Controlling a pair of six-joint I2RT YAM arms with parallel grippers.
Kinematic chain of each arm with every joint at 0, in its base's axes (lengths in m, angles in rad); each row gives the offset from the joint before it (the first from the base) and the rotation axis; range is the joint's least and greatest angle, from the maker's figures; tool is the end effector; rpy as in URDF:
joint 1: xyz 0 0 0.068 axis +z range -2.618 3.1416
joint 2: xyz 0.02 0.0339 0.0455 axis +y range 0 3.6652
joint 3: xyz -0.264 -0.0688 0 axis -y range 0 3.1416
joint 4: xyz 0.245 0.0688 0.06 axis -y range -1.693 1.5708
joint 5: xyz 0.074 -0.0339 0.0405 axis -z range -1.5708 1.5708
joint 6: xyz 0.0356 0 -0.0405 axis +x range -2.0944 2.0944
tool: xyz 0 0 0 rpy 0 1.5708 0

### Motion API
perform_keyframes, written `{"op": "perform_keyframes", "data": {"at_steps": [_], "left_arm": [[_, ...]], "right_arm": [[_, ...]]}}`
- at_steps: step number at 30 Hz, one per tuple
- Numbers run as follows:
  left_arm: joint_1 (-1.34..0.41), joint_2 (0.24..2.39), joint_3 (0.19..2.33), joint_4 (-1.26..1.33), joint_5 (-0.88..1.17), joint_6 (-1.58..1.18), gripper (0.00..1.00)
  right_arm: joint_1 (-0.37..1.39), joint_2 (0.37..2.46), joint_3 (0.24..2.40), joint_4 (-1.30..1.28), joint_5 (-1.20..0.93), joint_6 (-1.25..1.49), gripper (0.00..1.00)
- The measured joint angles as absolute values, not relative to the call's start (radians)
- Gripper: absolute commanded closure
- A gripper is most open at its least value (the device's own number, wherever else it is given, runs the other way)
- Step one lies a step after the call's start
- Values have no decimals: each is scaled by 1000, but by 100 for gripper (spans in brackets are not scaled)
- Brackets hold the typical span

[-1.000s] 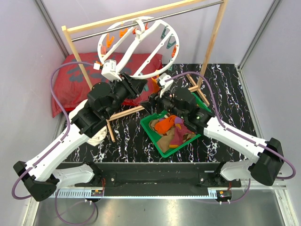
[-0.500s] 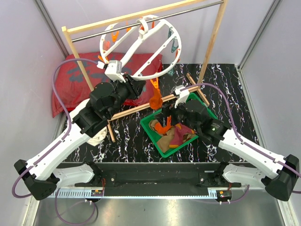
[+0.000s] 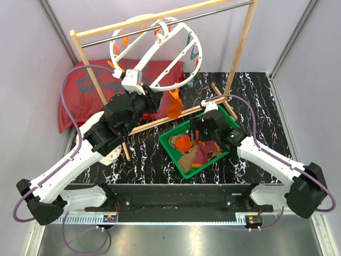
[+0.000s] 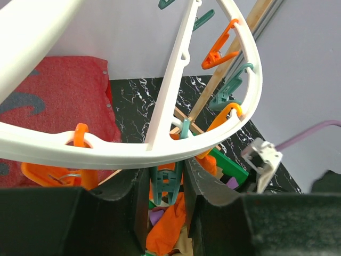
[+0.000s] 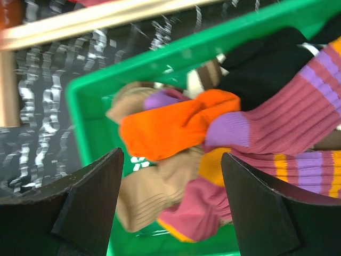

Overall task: Clip the socks to the hanger
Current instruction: Pick up the sock from the bin.

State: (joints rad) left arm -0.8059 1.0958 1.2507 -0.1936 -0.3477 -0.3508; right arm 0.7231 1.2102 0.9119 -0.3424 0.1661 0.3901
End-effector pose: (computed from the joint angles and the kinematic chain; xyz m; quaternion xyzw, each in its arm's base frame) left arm 0.1746 -0.1644 0.4412 0.0433 0.7186 -0.2689 0.6399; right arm 0.2034 0.1717 0.2806 -0.1109 0.8846 0.1732 0.4186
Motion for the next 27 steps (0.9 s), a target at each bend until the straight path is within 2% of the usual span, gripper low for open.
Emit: {"op": "perform_keyframes", "data": {"at_steps": [7, 9, 12, 17, 21, 27], "left_arm": [[-808, 1106, 1264, -196, -353, -347, 100], [-810, 1108, 1264, -197, -353, -347, 100], [-810, 1116, 1273, -204, -353, -347, 100], [-811, 1122, 1281, -210, -353, -347, 100], [-811, 1123, 1283, -213, -353, -347, 100], [-813, 1123, 1284, -216, -354, -348, 100]], "right_arm": [[657, 1312, 914, -350, 159, 350, 21], [637, 1331, 924, -358, 143, 326, 26], [628, 1374, 958, -359, 72, 273, 34], [632, 1453, 992, -353, -77, 200, 37], [672, 1475, 992, -356, -128, 138, 37], [809, 1475, 982, -335, -89, 52, 40]]}}
